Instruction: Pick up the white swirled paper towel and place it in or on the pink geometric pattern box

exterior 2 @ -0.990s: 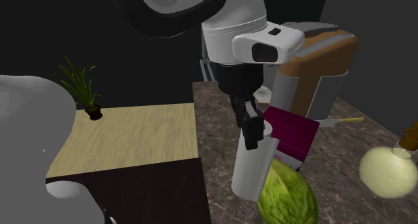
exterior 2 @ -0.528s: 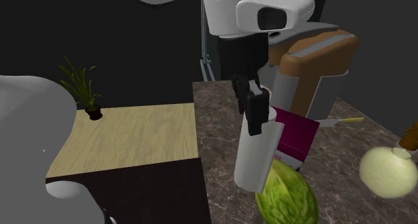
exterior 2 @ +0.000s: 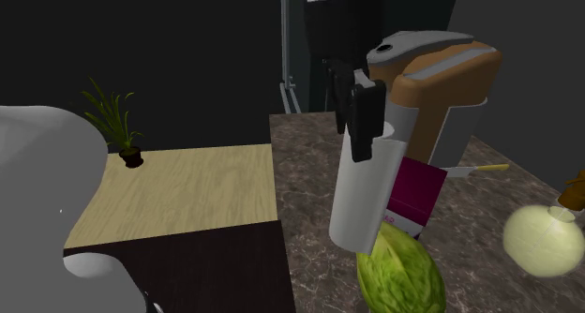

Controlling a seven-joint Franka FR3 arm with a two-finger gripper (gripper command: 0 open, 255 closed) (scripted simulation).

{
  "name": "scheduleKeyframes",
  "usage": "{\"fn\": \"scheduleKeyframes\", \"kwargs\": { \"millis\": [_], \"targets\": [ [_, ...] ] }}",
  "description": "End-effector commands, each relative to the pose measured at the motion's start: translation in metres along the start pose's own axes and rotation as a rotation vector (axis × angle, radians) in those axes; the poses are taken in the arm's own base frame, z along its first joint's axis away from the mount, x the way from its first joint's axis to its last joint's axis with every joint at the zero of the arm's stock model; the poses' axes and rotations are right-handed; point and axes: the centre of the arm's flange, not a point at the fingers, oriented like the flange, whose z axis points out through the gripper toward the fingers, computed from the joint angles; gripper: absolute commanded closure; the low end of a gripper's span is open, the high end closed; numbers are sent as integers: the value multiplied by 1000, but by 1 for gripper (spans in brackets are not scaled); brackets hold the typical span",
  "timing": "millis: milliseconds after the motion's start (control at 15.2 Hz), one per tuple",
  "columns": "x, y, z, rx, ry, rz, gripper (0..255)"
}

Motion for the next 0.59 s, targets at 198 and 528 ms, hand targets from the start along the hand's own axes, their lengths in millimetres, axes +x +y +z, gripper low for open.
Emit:
{"fn": "scheduleKeyframes", "kwargs": {
  "millis": [198, 528],
  "targets": [
    [5, 0, -25, 0, 0, 0, 255],
    [36, -26, -42, 0, 0, 0, 255]
  ]
}}
